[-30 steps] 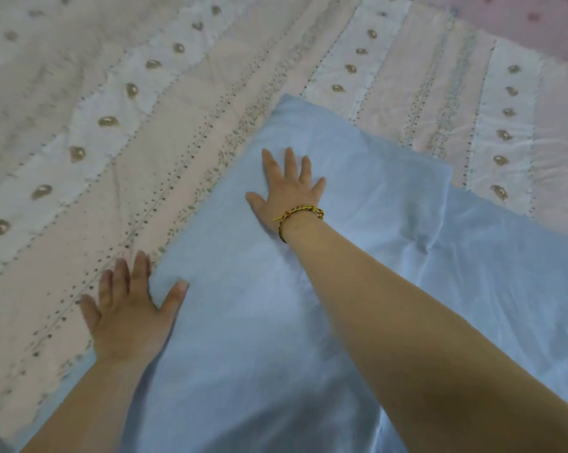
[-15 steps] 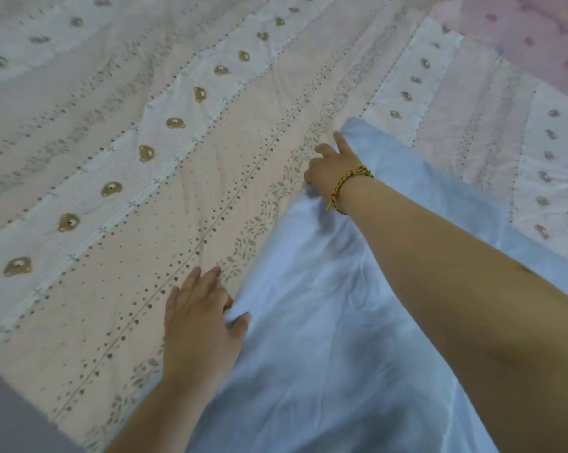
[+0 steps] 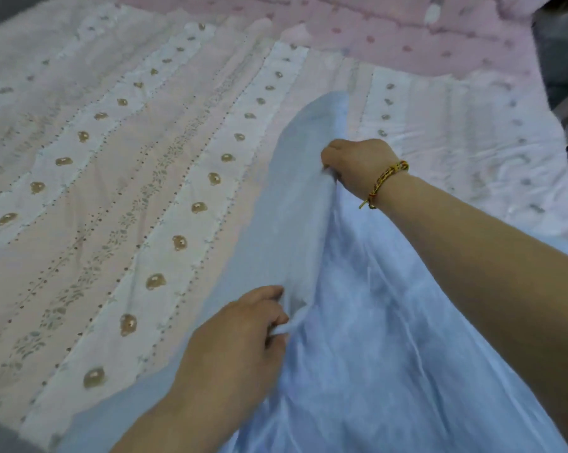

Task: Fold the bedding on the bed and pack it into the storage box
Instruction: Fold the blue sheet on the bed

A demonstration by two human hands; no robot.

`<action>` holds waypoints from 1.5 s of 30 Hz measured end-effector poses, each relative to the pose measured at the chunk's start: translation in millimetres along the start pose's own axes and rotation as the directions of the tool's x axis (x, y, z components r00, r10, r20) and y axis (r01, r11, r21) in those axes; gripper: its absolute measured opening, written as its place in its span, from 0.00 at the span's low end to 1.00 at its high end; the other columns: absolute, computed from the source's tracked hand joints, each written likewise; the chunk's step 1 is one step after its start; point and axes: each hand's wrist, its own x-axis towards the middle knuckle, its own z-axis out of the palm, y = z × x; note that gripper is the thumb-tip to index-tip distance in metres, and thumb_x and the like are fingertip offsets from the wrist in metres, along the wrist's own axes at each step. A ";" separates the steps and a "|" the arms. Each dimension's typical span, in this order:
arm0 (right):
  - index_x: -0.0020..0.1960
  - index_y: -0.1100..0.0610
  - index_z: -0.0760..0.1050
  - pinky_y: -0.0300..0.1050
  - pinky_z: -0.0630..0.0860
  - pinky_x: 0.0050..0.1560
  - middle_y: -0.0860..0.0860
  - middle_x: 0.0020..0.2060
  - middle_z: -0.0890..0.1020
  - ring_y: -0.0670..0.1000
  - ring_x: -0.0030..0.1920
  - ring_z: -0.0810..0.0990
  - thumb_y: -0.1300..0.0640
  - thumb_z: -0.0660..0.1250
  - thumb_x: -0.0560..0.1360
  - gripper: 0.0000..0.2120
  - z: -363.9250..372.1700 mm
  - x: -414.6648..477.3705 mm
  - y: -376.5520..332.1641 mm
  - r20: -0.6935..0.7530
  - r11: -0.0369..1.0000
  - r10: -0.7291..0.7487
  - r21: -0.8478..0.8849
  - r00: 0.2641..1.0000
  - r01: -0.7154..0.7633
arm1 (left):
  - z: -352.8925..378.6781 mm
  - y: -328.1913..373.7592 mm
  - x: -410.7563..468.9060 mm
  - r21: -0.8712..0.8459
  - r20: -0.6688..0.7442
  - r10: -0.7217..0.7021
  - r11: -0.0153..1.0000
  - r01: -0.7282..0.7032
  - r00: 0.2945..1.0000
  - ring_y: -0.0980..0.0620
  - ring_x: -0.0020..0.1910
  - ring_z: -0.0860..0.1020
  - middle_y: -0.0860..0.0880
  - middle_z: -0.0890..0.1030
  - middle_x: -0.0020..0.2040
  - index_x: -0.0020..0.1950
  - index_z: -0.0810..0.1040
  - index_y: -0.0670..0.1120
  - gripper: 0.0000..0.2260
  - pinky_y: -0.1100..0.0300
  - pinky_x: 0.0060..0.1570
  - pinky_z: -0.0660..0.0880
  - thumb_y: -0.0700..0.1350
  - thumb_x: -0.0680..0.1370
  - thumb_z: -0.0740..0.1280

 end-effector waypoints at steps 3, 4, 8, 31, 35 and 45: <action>0.31 0.65 0.73 0.34 0.60 0.22 0.59 0.27 0.76 0.55 0.16 0.70 0.74 0.65 0.54 0.09 3.2 -95.7 47.9 -0.255 0.996 -0.013 0.079 0.967 0.034 | 73.7 74.5 -28.5 0.011 -0.107 0.066 0.998 -0.065 0.992 0.61 0.46 0.79 0.67 0.76 0.53 0.42 0.73 0.55 0.04 0.67 0.37 0.74 0.46 0.71 0.62; 0.31 0.64 0.73 0.33 0.59 0.21 0.59 0.27 0.77 0.54 0.15 0.69 0.72 0.64 0.55 0.07 8.5 -115.6 57.1 -0.281 0.994 -0.010 0.104 0.960 0.041 | 93.1 85.6 -36.0 -0.026 -0.136 0.082 0.996 -0.087 0.987 0.62 0.42 0.78 0.61 0.82 0.49 0.41 0.73 0.55 0.04 0.69 0.32 0.72 0.49 0.67 0.61; 0.37 0.67 0.76 0.41 0.70 0.18 0.60 0.39 0.82 0.57 0.21 0.76 0.70 0.61 0.63 0.07 19.1 -212.2 124.3 -0.248 0.978 0.139 0.184 0.959 -0.095 | 178.4 168.0 -42.8 -0.053 -0.157 0.143 0.987 -0.153 0.977 0.56 0.50 0.72 0.59 0.83 0.41 0.34 0.77 0.55 0.05 0.73 0.42 0.68 0.48 0.60 0.64; 0.55 0.61 0.72 0.36 0.68 0.44 0.52 0.46 0.74 0.50 0.46 0.72 0.62 0.59 0.77 0.08 119.9 -287.6 147.1 0.431 -0.198 0.845 0.802 0.317 -0.564 | 281.4 152.6 -30.0 0.227 -0.009 0.307 0.927 -0.297 0.952 0.55 0.75 0.48 0.48 0.64 0.68 0.67 0.65 0.52 0.22 0.55 0.70 0.45 0.56 0.81 0.40; 0.51 0.59 0.71 0.35 0.68 0.22 0.50 0.37 0.74 0.52 0.35 0.72 0.59 0.59 0.78 0.05 121.8 -304.4 143.1 0.523 -0.323 0.806 0.781 0.276 -0.535 | 302.1 127.5 -40.4 0.336 0.074 0.354 0.871 -0.358 0.932 0.54 0.76 0.42 0.48 0.49 0.77 0.76 0.47 0.53 0.28 0.51 0.71 0.44 0.63 0.79 0.40; 0.55 0.60 0.74 0.44 0.80 0.44 0.56 0.52 0.80 0.50 0.44 0.80 0.54 0.64 0.76 0.12 108.7 -369.4 89.8 0.826 -0.628 0.369 0.559 0.426 -0.542 | 293.7 129.9 -63.4 0.254 0.207 0.388 0.865 -0.432 0.898 0.52 0.73 0.51 0.46 0.70 0.68 0.68 0.65 0.49 0.30 0.56 0.68 0.50 0.66 0.77 0.43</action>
